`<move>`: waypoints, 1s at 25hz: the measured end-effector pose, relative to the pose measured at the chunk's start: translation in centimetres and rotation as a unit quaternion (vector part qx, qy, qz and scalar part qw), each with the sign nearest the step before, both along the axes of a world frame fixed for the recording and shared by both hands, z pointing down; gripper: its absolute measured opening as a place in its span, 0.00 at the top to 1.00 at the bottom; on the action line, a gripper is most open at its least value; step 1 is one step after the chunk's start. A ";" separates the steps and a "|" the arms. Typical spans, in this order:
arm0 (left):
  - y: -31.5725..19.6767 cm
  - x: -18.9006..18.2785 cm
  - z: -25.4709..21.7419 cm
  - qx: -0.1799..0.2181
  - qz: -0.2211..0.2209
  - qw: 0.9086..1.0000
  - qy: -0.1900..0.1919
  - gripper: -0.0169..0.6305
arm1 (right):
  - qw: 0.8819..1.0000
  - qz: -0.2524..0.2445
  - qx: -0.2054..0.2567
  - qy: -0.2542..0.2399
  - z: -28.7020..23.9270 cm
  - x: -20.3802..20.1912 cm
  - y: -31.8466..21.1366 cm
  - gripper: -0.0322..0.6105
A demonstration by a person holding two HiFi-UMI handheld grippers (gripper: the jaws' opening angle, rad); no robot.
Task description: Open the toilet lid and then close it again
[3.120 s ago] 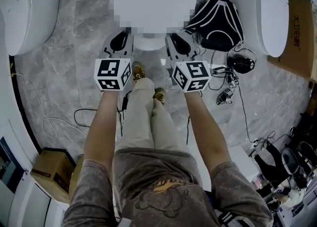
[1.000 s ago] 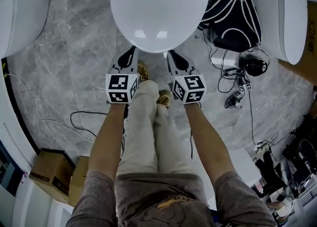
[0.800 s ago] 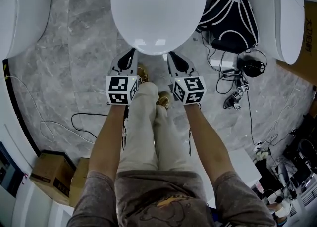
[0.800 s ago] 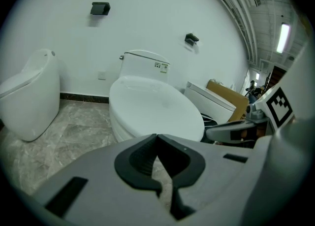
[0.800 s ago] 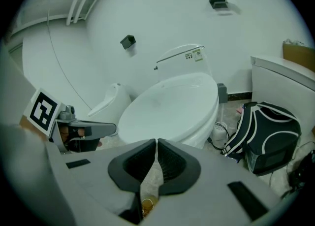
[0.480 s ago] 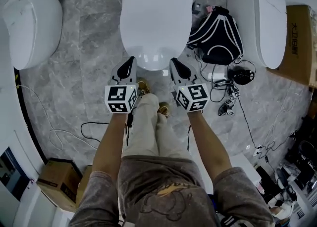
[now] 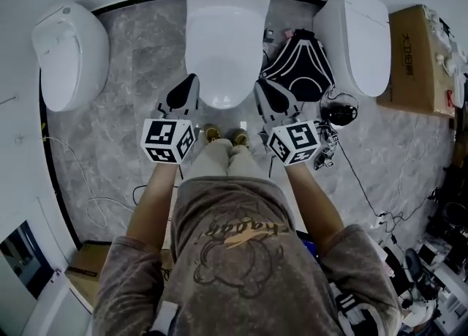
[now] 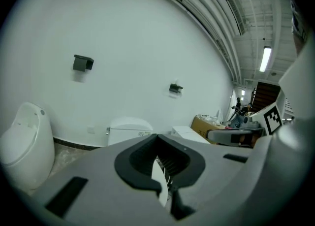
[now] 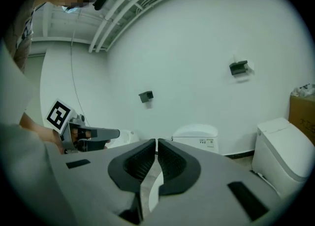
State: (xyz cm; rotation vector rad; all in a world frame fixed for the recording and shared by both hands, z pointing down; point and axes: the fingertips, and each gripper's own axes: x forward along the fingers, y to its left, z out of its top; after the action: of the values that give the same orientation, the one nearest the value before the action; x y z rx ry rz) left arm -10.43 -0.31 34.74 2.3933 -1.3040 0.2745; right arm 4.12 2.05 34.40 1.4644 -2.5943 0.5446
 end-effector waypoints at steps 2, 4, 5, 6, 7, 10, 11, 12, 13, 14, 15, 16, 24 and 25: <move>0.6 0.4 -3.0 0.009 0.012 1.000 0.011 0.96 | 1.000 -0.002 0.015 0.004 -2.8 0.8 0.7 0.89; 0.9 0.9 -5.8 0.023 0.025 0.999 0.019 0.96 | 0.999 -0.004 0.031 0.009 -5.3 1.5 1.2 0.89; 1.2 1.2 -7.0 0.031 0.029 0.999 0.023 0.96 | 0.999 -0.006 0.038 0.012 -6.3 1.9 1.5 0.89; 1.6 1.5 -8.0 0.038 0.032 0.998 0.026 0.96 | 0.999 -0.006 0.044 0.016 -7.2 2.3 1.9 0.89; 2.1 1.6 -8.9 0.046 0.034 0.998 0.028 0.96 | 0.999 -0.005 0.051 0.018 -8.1 2.6 2.3 0.89; 3.3 1.6 -11.1 0.073 0.038 0.996 0.031 0.96 | 0.997 0.006 0.072 0.016 -10.2 3.4 3.3 0.89; 3.5 1.5 -11.6 0.082 0.039 0.995 0.032 0.96 | 0.997 0.008 0.080 0.016 -10.7 3.6 3.4 0.89; 3.6 1.4 -11.9 0.091 0.039 0.995 0.032 0.96 | 0.996 0.009 0.090 0.017 -11.2 3.7 3.5 0.89; 3.7 1.4 -12.2 0.099 0.039 0.994 0.031 0.96 | 0.995 0.009 0.099 0.018 -11.6 3.8 3.5 0.89; 3.6 1.4 -12.4 0.105 0.039 0.993 0.029 0.96 | 0.994 0.008 0.107 0.019 -11.9 3.9 3.6 0.89; 3.6 1.3 -12.5 0.111 0.038 0.993 0.029 0.96 | 0.993 0.006 0.113 0.019 -12.2 3.9 3.6 0.89; 3.6 1.3 -12.5 0.115 0.037 0.992 0.031 0.96 | 0.993 0.004 0.119 0.019 -12.4 3.8 3.6 0.89; 2.8 0.9 -11.8 0.134 0.023 0.990 0.029 0.96 | 0.990 -0.016 0.140 0.006 -12.6 3.0 2.4 0.90; 2.8 0.9 -11.8 0.134 0.022 0.990 0.026 0.96 | 0.990 -0.019 0.140 0.006 -12.6 2.9 2.4 0.90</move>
State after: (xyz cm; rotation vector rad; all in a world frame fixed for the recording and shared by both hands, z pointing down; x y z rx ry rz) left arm -9.55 2.53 22.93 2.6342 -1.3383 0.0507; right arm 7.02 4.41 21.85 1.4815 -2.7716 0.1709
